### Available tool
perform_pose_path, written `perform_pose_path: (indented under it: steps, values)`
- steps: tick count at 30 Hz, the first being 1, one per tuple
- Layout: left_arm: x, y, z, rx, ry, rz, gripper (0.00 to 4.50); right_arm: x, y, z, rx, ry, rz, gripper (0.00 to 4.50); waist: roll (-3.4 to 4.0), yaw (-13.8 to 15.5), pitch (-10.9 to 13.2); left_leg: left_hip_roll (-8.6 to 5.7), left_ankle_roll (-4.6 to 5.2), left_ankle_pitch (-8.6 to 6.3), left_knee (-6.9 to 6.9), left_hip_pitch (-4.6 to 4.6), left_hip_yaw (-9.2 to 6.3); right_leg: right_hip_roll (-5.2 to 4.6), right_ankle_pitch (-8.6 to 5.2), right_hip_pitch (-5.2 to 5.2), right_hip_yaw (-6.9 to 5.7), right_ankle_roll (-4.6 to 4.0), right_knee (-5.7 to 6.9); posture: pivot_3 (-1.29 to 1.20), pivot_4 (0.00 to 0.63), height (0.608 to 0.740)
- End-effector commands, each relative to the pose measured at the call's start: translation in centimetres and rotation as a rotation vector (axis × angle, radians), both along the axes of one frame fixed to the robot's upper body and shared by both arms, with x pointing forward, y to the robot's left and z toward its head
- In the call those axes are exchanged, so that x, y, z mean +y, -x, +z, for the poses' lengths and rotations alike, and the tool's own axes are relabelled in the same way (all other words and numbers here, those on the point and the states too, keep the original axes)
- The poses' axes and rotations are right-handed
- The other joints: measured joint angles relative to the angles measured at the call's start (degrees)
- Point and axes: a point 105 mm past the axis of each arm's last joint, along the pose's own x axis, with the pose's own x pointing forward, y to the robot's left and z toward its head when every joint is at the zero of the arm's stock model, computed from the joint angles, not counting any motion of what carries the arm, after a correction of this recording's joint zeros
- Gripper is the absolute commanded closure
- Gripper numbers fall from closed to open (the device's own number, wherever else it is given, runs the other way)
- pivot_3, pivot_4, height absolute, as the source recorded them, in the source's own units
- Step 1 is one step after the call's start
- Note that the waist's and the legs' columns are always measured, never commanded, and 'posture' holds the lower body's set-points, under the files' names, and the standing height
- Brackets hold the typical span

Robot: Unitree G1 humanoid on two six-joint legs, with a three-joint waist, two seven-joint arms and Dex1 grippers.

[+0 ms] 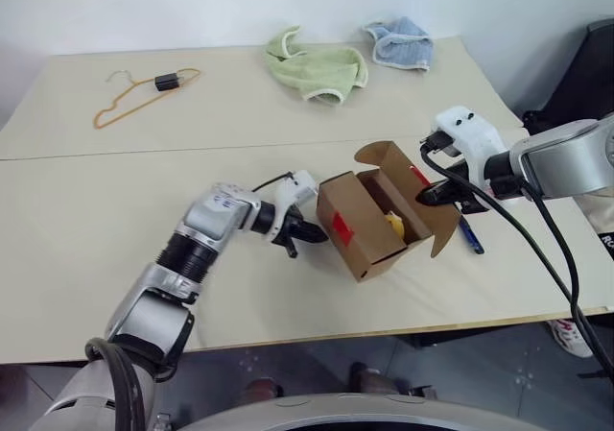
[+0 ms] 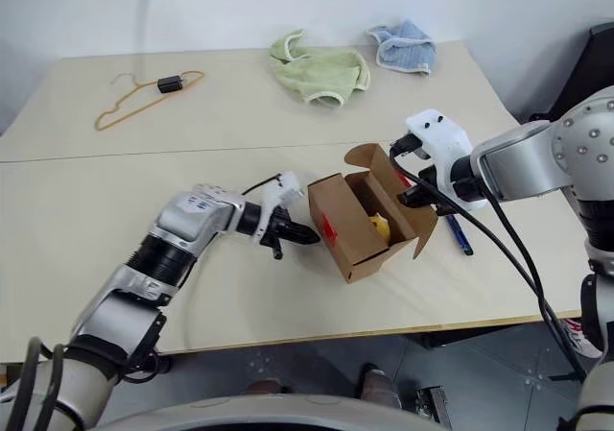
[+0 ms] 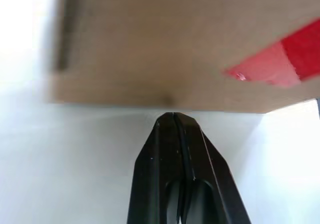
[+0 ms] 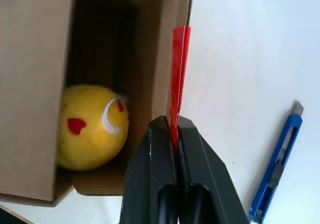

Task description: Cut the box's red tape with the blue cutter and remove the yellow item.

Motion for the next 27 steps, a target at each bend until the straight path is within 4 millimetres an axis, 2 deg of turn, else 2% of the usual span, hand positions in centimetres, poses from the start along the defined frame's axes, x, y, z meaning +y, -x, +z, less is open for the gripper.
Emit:
perform_pose_path:
  steps: [1,5,7,9,11,13,19,24,27]
  values:
    - [1.1,-0.4,3.7,-0.039,0.121,-0.025,4.5,0.1,0.2,1.7,-0.058,0.024,-0.002,4.45,0.01,0.01,0.01,0.0,0.0,0.0,0.0,-0.04,0.01,0.0,0.0,-0.04,0.0,0.0,0.0,0.0,0.15,0.74]
    - [1.8,-1.4,7.4,-0.09,0.229,-0.003,4.5,0.3,-0.1,2.5,-0.084,0.03,-0.021,4.45,0.01,0.12,0.02,0.0,0.0,0.0,-0.01,-0.18,0.03,0.0,0.0,-0.2,0.0,0.0,0.0,0.0,0.15,0.74]
    - [1.3,-1.2,9.1,-0.097,0.288,-0.024,4.5,0.3,-0.2,2.8,-0.09,0.03,-0.031,4.45,0.0,0.26,0.02,0.0,0.02,-0.01,0.0,-0.21,0.02,0.0,0.0,-0.2,-0.02,0.0,0.0,0.0,0.15,0.74]
    - [-0.3,0.3,10.5,-0.072,0.334,-0.114,4.5,0.4,-0.3,2.9,-0.096,0.03,-0.037,4.45,0.0,0.23,0.02,-0.02,0.07,-0.04,0.01,-0.23,0.04,-0.01,0.0,-0.2,-0.04,0.0,-0.02,0.0,0.15,0.74]
    - [-1.5,1.6,10.0,-0.053,0.312,-0.195,4.5,0.4,-0.3,2.8,-0.095,0.029,-0.042,4.45,0.0,0.12,0.02,-0.01,0.12,-0.07,0.0,-0.22,0.07,-0.01,0.0,-0.2,-0.1,0.0,-0.04,0.0,0.15,0.74]
    - [-2.5,2.2,9.1,-0.037,0.29,-0.226,4.5,0.4,-0.4,2.8,-0.095,0.027,-0.048,4.45,0.0,-0.01,0.02,0.0,0.14,-0.07,-0.01,-0.22,0.12,-0.01,0.0,-0.22,-0.15,0.0,-0.05,0.0,0.15,0.74]
    - [-4.6,1.6,5.4,-0.023,0.199,-0.217,4.5,0.5,-0.5,2.6,-0.093,0.018,-0.057,4.45,0.0,-0.07,0.02,0.05,0.14,-0.08,-0.01,-0.2,0.22,-0.01,0.0,-0.25,-0.24,0.0,-0.07,0.0,0.15,0.74]
    - [-4.2,0.2,2.6,-0.048,0.1,-0.175,4.5,0.7,-0.1,2.9,-0.093,-0.004,-0.044,4.45,0.0,0.08,0.02,0.07,0.13,-0.07,0.01,-0.11,0.26,-0.01,0.04,-0.18,-0.23,-0.01,-0.06,0.0,0.15,0.74]
    - [-3.5,-0.5,2.1,-0.058,0.077,-0.151,4.5,1.1,0.7,3.1,-0.072,-0.041,-0.011,4.45,0.0,0.23,0.02,0.07,0.14,-0.07,0.09,-0.01,0.25,-0.01,0.1,0.01,-0.24,-0.04,-0.07,0.0,0.15,0.74]
